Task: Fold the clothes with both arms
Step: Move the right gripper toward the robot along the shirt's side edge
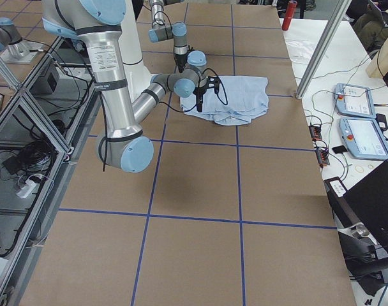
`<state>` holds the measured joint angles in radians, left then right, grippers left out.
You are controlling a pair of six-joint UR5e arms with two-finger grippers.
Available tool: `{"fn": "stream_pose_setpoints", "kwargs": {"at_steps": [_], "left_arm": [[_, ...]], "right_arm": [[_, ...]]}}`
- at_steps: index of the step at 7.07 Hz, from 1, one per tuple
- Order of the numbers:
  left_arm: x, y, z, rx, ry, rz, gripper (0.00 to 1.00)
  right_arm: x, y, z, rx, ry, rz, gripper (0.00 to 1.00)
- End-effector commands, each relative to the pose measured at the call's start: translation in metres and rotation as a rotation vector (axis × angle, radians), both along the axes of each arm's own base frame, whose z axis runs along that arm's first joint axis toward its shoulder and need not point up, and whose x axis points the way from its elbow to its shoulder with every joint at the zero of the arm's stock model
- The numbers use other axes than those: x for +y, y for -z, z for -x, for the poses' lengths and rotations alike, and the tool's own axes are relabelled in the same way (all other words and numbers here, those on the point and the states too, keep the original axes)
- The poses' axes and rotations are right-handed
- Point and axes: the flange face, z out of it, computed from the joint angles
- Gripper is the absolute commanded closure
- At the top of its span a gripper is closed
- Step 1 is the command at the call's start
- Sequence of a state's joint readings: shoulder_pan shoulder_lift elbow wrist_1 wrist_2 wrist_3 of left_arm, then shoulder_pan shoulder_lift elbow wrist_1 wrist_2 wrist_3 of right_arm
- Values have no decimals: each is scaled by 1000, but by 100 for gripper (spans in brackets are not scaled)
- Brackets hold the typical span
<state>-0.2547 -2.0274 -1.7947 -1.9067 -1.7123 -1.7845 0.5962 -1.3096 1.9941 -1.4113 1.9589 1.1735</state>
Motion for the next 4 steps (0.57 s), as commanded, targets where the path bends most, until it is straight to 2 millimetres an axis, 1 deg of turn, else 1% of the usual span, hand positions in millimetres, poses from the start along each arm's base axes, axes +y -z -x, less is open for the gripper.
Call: {"fn": "stream_pose_setpoints", "kwargs": {"at_steps": [1,2,3,4], "left_arm": [[-1,1,1,2,2,-1,73],[-2,1,2,2,4,-2,75],[-6,5,7,11,11,-5,100],[-10,14,15,27,19,-8,100]], "right_arm": [[1,-1,-1,2,1,1,0],[4,4,-4,2,2,3,0],[5,7,-4,7,5,6,0],[8,10,-3,3,0,16,0]]}}
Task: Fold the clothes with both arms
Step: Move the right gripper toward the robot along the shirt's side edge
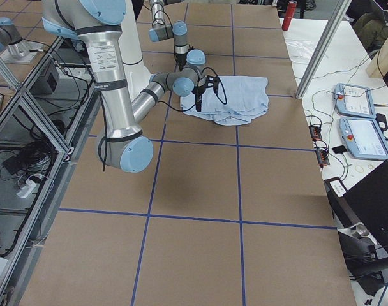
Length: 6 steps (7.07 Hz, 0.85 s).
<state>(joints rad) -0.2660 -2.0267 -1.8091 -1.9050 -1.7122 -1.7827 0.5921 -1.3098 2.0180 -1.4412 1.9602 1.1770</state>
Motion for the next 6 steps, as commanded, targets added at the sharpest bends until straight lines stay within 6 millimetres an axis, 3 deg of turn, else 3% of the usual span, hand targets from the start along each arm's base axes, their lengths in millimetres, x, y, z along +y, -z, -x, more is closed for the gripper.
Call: {"fn": "stream_pose_setpoints", "kwargs": {"at_steps": [1,2,4,6], "left_arm": [[-3,22,20,18,11,-3,100],[-1,35,30,25,12,-5,100],[-3,38,33,30,17,-6,100],[-4,37,33,30,16,-7,100]], "right_arm": [[14,7,14,-13,-53,92,0],[36,15,29,-19,-102,133,0],[76,31,76,-6,-206,224,0],[88,51,115,63,-278,317,0]]}}
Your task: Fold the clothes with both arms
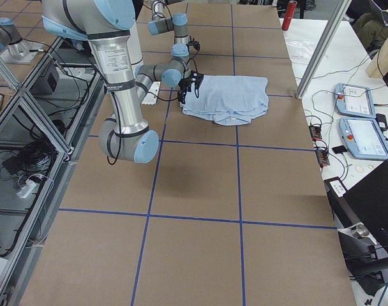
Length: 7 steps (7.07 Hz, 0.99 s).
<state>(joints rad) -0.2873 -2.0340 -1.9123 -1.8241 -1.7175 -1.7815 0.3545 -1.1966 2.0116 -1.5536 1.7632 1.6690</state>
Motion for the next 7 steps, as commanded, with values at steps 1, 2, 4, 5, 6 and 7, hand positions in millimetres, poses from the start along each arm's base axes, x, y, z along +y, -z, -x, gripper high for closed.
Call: {"fn": "stream_pose_setpoints", "kwargs": {"at_steps": [1,2,4,5,6,7], "left_arm": [[0,0,0,0,-1,0,100],[0,0,-1,-1,-2,-1,100],[0,1,-1,2,-3,-3,100],[0,1,-1,1,-5,-7,100],[0,0,-2,1,-5,-7,100],[0,1,-2,1,-5,-7,100]], "right_arm": [[10,8,32,41,-86,94,0],[7,13,38,39,-99,87,0],[0,-2,51,78,-116,80,0],[-1,-7,53,87,-112,78,0],[-1,-11,53,95,-112,78,0],[-2,-16,55,105,-112,81,0]]}}
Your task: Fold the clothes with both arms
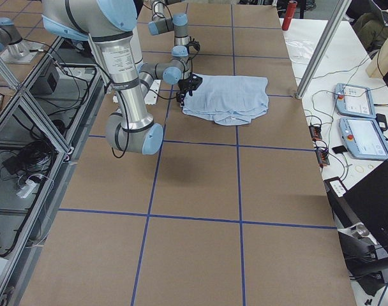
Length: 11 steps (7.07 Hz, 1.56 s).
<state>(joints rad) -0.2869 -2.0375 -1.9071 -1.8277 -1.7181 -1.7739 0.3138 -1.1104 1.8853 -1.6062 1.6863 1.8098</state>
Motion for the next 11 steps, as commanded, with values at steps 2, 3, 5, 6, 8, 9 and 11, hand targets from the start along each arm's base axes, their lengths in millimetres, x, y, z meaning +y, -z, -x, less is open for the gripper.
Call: {"fn": "stream_pose_setpoints", "kwargs": {"at_steps": [2,3,5,6,8,9,11], "left_arm": [[0,0,-2,1,-3,-2,100],[0,-1,-2,-1,-3,-5,100],[0,0,-2,1,-5,-6,100],[1,-1,-3,-1,-6,-6,100],[1,0,-3,0,-6,-8,100],[1,0,-3,1,-5,-7,100],[1,-1,-3,-2,-5,-6,100]], "right_arm": [[-2,-13,6,27,1,6,0],[0,-18,7,34,7,8,0],[2,-25,6,43,10,11,0],[1,-28,8,50,9,14,0],[3,-33,13,60,15,17,0],[4,-32,13,57,15,16,4],[4,-29,13,53,17,14,79]]}}
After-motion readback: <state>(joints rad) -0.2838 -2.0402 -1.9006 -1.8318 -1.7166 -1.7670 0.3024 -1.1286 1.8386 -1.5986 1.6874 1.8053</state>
